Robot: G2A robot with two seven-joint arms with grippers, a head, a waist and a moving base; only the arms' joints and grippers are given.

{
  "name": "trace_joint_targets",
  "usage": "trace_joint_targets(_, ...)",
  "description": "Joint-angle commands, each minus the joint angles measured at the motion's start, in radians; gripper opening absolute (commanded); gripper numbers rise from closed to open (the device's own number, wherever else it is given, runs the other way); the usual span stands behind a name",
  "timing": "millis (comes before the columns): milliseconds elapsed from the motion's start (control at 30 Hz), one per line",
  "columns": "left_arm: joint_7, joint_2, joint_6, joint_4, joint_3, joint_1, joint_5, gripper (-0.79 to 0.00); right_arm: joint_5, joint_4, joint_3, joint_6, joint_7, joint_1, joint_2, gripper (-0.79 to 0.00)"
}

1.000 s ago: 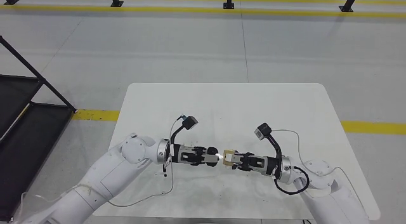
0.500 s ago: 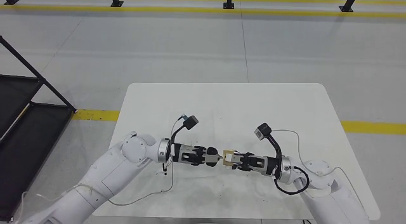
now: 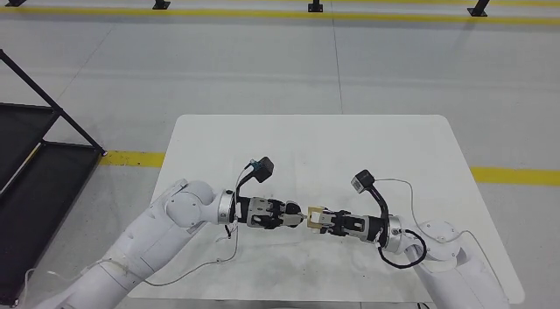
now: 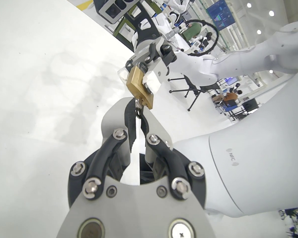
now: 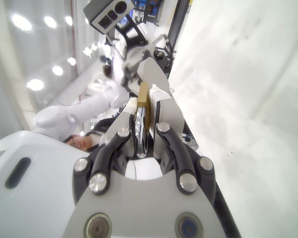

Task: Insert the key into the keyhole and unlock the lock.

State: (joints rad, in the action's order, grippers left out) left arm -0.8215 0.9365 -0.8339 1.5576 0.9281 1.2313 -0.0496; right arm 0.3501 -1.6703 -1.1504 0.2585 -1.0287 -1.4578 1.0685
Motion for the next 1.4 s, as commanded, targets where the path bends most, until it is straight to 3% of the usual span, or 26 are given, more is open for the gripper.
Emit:
trace_joint_targets(0, 0.021, -0.001, -0.011, 0.012, 0.007, 0.006, 0.041, -0.785, 0.0, 0.0, 0.0, 0.0, 0.0, 0.0, 0.0, -0.785)
trace_joint_targets(433, 0.154, -0.004, -0.054, 0.083, 0.054, 0.047, 0.301, -0.785, 0.0, 0.0, 0.0, 0.0, 0.0, 0.0, 0.0, -0.785)
trace_joint_targets(700, 0.2, -0.006, -0.059, 0.094, 0.063, 0.066, 0.346, -0.779, 0.0, 0.0, 0.0, 0.0, 0.0, 0.0, 0.0, -0.785)
trace_joint_targets(767, 0.205, -0.006, -0.063, 0.095, 0.065, 0.069, 0.351, -0.52, 0.0, 0.0, 0.0, 0.0, 0.0, 0.0, 0.0, -0.785)
trace_joint_targets(800, 0.206, -0.007, -0.065, 0.096, 0.064, 0.07, 0.351, -0.191, 0.0, 0.0, 0.0, 0.0, 0.0, 0.0, 0.0, -0.785)
trace_joint_targets(833, 0.206, -0.007, -0.065, 0.096, 0.064, 0.071, 0.349, 0.0, 0.0, 0.0, 0.0, 0.0, 0.0, 0.0, 0.0, -0.785)
trace_joint_targets(1067, 0.168, -0.013, -0.054, 0.068, 0.044, 0.085, 0.137, 0.0, 0.0, 0.0, 0.0, 0.0, 0.0, 0.0, 0.0, -0.785)
trace_joint_targets(1367, -0.13, -0.026, 0.118, 0.018, -0.006, 0.048, -0.327, 0.0, 0.0, 0.0, 0.0, 0.0, 0.0, 0.0, 0.0, -0.785)
